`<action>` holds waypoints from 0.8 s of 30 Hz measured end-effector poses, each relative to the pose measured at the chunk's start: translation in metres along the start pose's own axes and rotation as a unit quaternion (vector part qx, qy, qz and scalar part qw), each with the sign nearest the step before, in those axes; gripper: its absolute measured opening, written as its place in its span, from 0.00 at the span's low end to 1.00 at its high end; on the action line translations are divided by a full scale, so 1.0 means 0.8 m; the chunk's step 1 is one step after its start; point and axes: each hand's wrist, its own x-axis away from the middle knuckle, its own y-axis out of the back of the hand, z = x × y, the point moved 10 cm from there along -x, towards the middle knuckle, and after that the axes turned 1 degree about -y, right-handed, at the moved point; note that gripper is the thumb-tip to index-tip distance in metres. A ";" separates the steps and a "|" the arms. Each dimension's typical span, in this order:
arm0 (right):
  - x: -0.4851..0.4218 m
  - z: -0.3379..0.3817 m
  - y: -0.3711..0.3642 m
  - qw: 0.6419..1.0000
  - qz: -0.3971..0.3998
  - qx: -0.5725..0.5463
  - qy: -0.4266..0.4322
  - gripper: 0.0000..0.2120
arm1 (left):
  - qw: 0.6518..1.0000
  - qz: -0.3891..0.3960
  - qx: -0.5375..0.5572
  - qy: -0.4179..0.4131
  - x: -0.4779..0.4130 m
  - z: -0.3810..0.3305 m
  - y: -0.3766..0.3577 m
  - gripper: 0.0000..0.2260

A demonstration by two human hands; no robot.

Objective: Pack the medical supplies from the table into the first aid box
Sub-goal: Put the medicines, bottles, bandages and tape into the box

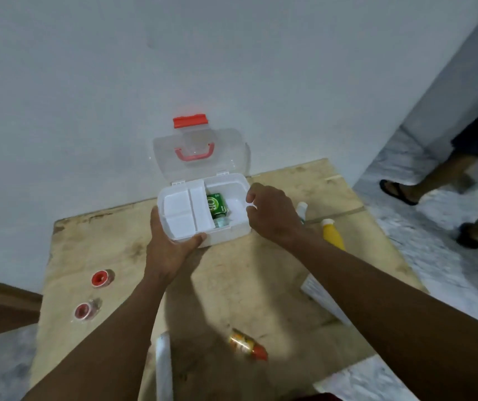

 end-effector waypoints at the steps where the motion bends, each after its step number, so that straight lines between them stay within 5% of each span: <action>1: 0.016 -0.010 0.004 1.000 0.001 0.005 -0.015 0.11 | 1.000 0.000 0.003 0.001 0.001 0.000 0.001 0.43; 15: 0.207 -0.189 -0.028 0.946 0.145 0.160 -0.241 0.26 | 0.999 0.012 -0.020 0.041 0.000 0.017 0.000 0.49; 24: 0.217 -0.248 -0.054 0.939 0.189 0.182 -0.221 0.29 | 0.999 0.009 -0.002 0.039 -0.002 0.017 -0.004 0.48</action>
